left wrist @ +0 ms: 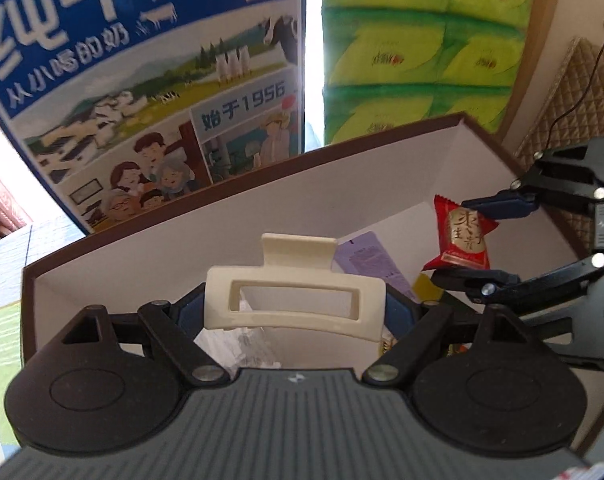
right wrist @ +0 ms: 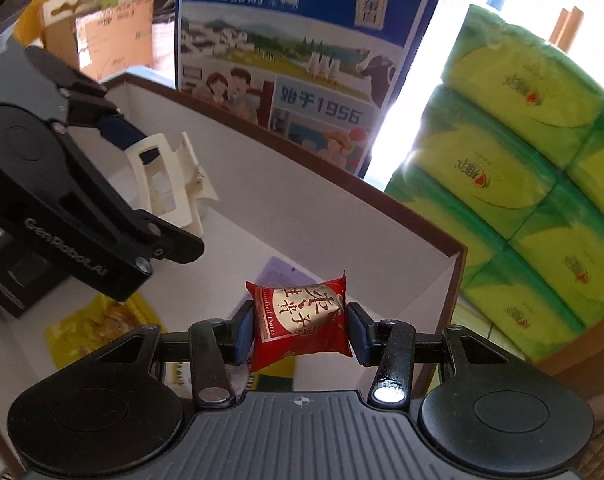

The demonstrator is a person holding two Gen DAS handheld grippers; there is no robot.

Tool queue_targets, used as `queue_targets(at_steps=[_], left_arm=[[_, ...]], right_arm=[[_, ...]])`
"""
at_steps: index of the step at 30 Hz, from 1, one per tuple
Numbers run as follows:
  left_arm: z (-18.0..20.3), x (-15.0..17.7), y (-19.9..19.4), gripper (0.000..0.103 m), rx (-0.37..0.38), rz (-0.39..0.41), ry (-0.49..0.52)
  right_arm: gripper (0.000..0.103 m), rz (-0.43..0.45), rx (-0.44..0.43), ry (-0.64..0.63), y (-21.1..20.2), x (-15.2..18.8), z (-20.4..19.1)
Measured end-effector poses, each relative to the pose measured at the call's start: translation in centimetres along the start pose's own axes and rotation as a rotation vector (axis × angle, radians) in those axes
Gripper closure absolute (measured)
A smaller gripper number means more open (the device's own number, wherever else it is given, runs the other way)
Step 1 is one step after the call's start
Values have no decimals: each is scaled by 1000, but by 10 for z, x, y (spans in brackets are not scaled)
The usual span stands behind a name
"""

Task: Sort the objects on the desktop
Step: 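Carry the red packet and cream claw clip over the brown box, then lower the claw clip into the box with the left tool while the right tool releases the red packet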

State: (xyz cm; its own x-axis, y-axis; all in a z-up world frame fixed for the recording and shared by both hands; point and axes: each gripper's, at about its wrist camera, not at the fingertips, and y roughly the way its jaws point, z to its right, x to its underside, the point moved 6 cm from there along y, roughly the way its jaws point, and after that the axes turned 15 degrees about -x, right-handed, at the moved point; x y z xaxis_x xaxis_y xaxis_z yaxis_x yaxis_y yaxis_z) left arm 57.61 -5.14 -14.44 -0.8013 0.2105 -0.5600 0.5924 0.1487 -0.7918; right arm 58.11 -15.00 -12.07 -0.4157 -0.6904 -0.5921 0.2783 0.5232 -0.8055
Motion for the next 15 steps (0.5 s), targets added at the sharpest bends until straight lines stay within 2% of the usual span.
queue_targets(at_steps=[11,15], left_arm=[[4,-5,36,18,4,-68,-32],[4,-5,39,13,-1,-78,-36]], right_arm=[[58,-25,-1,-55,10,-2,15],[58,-22,-10,-52,11,-4,16]])
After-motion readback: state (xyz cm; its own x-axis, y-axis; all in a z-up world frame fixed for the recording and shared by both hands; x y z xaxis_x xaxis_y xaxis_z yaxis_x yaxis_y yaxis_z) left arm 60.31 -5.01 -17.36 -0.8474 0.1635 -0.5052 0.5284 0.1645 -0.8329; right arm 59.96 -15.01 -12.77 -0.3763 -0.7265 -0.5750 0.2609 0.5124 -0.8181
